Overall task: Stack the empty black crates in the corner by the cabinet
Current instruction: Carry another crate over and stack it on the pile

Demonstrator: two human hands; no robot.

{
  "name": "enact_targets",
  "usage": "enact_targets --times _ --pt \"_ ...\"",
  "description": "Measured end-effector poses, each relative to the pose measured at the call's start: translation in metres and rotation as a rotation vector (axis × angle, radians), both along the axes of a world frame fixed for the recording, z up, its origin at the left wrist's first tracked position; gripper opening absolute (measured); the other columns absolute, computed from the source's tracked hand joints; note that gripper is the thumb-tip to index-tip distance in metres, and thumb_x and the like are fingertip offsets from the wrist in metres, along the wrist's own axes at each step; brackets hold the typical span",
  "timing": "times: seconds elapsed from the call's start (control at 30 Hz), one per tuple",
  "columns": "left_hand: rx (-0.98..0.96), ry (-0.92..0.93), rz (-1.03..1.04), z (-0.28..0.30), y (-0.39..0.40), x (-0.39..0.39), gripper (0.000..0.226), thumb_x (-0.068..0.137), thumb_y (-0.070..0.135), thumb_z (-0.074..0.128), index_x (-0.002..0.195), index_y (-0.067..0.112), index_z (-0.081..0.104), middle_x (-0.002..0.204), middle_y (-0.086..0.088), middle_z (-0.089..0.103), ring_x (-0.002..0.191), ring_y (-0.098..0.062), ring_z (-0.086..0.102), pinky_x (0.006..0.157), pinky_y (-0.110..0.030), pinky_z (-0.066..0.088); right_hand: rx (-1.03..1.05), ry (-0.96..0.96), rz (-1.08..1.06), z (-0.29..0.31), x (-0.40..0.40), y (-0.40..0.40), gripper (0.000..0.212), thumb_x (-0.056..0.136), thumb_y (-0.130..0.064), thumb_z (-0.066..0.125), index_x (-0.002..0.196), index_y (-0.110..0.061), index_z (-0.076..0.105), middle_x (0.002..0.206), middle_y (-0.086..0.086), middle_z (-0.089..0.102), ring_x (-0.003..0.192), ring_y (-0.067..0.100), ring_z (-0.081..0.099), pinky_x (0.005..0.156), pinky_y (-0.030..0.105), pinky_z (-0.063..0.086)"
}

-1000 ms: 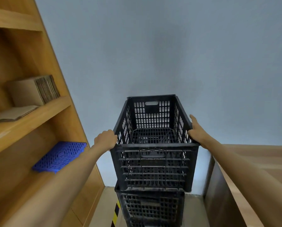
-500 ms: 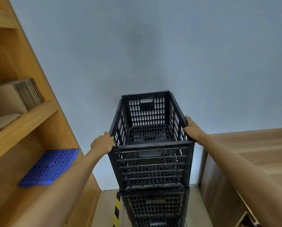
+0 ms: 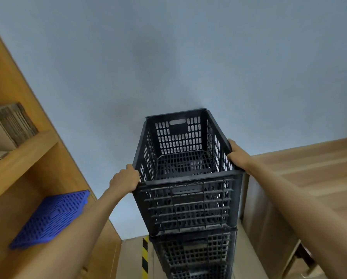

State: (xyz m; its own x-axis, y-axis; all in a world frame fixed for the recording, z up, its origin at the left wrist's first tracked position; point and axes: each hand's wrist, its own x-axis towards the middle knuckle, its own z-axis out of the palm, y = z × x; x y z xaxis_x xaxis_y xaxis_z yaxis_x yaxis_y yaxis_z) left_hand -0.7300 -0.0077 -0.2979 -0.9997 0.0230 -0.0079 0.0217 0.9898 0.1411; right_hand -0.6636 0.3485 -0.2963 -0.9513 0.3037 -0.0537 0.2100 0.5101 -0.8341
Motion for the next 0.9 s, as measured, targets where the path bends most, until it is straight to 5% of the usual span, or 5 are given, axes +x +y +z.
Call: enact_targets --times 0.3,0.57,0.7,0.9 --pt "-0.003 0.018 0.018 0.002 0.004 0.001 0.037 0.103 0.031 0.024 0.124 0.007 0.043 0.108 -0.018 0.060 0.086 -0.029 0.052 0.073 -0.035 0.041 -0.070 0.016 0.040 -0.001 -0.005 0.006 0.059 0.090 0.010 0.033 0.142 -0.018 0.026 0.084 0.002 0.045 0.063 0.014 0.042 0.043 0.022 0.038" --pt "-0.028 -0.042 0.080 0.021 0.014 0.017 0.030 0.099 0.032 0.032 0.100 0.009 0.052 0.079 -0.011 0.067 0.074 -0.028 0.064 0.076 -0.036 0.048 -0.196 0.046 0.098 -0.002 0.000 0.016 0.055 0.090 0.013 0.031 0.138 -0.012 0.031 0.094 0.001 0.050 0.081 0.015 0.051 0.062 0.028 0.046" --pt "-0.104 -0.022 0.145 0.022 0.022 0.031 0.038 0.104 0.035 0.031 0.118 0.005 0.049 0.110 -0.019 0.064 0.095 -0.034 0.060 0.080 -0.038 0.045 -0.270 0.073 0.118 -0.009 0.002 0.018 0.060 0.088 0.015 0.031 0.139 -0.014 0.030 0.116 0.010 0.052 0.104 0.027 0.053 0.093 0.049 0.051" --pt "-0.280 -0.012 0.228 0.032 0.052 0.041 0.043 0.106 0.033 0.029 0.140 0.006 0.032 0.136 -0.018 0.050 0.117 -0.035 0.055 0.078 -0.036 0.038 -0.283 0.097 0.127 -0.027 -0.025 0.024 0.071 0.085 0.008 0.039 0.150 -0.017 0.019 0.147 0.014 0.038 0.131 0.035 0.043 0.105 0.051 0.043"
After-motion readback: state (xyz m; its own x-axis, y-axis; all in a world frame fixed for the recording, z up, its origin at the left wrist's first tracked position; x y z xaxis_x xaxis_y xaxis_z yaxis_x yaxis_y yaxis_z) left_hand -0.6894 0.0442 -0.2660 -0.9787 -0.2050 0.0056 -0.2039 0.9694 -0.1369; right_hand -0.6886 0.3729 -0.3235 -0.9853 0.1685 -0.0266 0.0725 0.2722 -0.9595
